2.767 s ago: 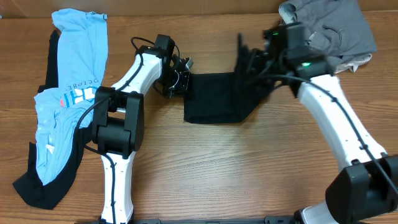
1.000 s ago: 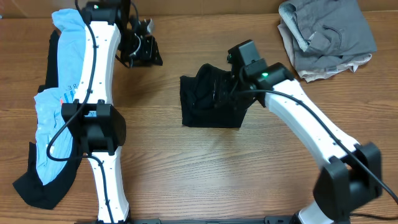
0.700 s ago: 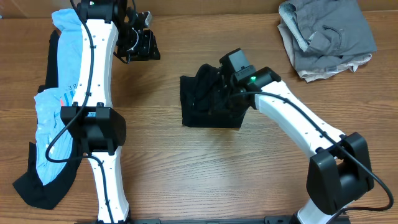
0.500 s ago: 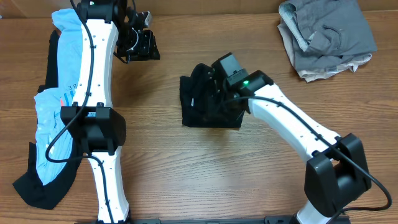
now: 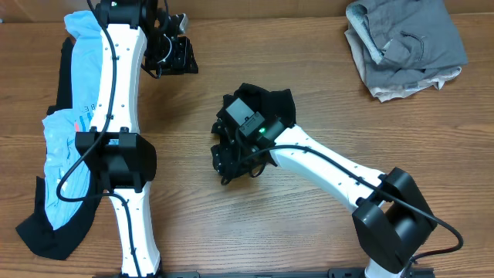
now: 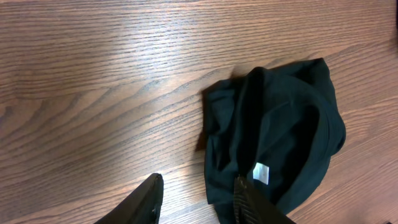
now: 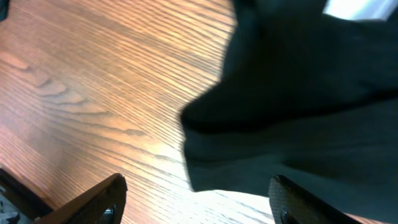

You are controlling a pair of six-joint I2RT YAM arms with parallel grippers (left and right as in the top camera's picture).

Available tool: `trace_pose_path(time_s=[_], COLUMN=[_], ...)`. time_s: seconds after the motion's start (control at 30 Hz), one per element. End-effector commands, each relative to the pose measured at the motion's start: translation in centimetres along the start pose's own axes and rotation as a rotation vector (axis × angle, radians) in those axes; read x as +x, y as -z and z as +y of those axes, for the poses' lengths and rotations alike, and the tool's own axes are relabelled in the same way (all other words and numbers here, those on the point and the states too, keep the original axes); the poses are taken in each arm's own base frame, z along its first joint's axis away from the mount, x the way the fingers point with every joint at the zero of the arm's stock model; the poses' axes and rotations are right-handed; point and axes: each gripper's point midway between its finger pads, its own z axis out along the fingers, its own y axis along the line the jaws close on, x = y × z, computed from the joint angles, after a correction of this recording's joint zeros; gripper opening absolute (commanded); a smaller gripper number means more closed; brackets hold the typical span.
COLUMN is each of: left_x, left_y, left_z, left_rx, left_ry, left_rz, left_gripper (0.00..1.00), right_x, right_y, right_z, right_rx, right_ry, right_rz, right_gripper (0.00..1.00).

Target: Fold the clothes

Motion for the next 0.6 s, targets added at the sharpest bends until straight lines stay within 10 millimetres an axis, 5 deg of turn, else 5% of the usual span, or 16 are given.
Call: trace_pose_path(time_s=[0.0, 0.13, 0.23, 0.4, 0.57], left_x=[-0.5, -0.5, -0.6, -0.9, -1.0], left_y=[0.6, 0.6, 0.6, 0.6, 0.6], left_z=[-0.5, -0.1, -0.1, -0.1, -0.1], left_rx=[-0.006, -0.028, -0.028, -0.028, -0.028], left_ry=[-0.037, -0.037, -0.039, -0.042, -0.044], left_rz=[-0.027, -0.027, -0.031, -0.041, -0.045], left_gripper=[0.40, 0.40, 0.40, 0.39, 0.39], right_x=[-3.1, -6.7, -8.6, -11.3, -12.8], right_y=[3.2, 6.9, 8.0, 8.2, 6.4], right_z=[-0.3, -3.1, -5.0, -8.4, -9.8], right_rx=[-0.018, 0.084, 0.123, 0.213, 0.248], right_ry=[-0.027, -0.066, -0.047, 0.031, 0.156], right_rz=[-0.089, -0.220, -0.287, -0.364, -0.371], right_gripper=[0.78, 0.82, 0.82, 0.75, 0.67])
